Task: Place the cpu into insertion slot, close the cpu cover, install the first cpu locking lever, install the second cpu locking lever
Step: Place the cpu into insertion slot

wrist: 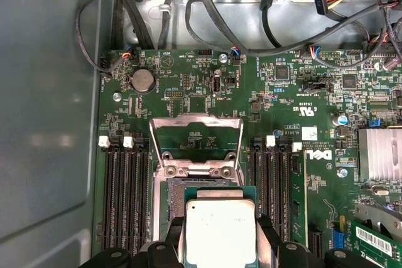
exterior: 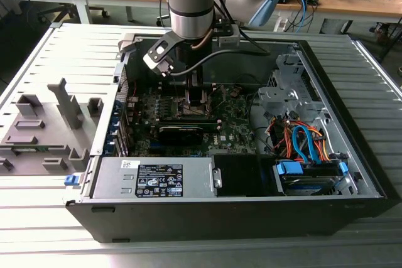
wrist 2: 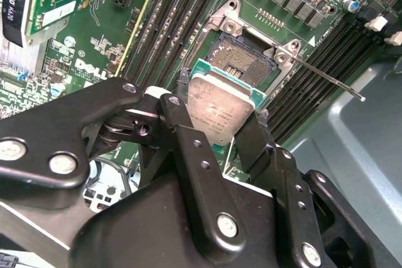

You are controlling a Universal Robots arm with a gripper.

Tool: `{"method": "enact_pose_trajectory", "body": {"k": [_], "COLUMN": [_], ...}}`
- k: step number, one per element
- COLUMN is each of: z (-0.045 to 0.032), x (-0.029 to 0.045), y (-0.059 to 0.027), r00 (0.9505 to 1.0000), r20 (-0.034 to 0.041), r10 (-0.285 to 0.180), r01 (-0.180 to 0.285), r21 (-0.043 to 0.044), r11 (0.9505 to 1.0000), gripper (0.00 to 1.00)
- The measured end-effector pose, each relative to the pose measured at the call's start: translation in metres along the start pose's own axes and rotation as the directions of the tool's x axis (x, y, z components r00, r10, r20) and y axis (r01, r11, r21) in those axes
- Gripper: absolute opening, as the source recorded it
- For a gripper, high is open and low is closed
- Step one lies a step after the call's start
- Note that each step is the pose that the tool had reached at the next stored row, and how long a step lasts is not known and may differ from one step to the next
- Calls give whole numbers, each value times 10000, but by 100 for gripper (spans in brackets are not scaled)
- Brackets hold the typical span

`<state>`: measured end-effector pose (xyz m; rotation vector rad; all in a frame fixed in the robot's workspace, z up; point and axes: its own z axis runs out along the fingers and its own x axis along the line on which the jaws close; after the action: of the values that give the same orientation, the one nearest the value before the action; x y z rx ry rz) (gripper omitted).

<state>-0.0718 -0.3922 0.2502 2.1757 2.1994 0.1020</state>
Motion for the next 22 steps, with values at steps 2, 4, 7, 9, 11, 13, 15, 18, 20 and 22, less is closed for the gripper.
{"method": "enact_pose_trajectory", "body": {"k": [2, 4, 7, 9, 11, 13, 15, 18, 20, 22], "z": [5, 9, 13, 15, 18, 21, 52, 89, 99, 106], "x": [2, 7, 20, 35, 51, 64, 77, 77, 80, 83], "y": [0, -1, -1, -1, -1, 0, -3, -6, -7, -8], "r00": [10000, 10000, 10000, 10000, 10000, 10000, 10000, 10000, 10000, 10000], "r20": [-1, 3, 15, 20, 26, 30, 38, 38, 39, 62], "r10": [0, -2, -9, -9, -11, -14, -13, -12, -12, -13], "r01": [0, 2, 9, 9, 11, 14, 13, 12, 12, 13], "r21": [-1, -1, -1, 0, 0, -1, 0, 0, 0, 1], "r11": [10000, 10000, 10000, 10000, 10000, 10000, 10000, 10000, 10000, 10000], "gripper": [54, 54, 54, 54, 54, 54, 54, 54, 54, 54]}}
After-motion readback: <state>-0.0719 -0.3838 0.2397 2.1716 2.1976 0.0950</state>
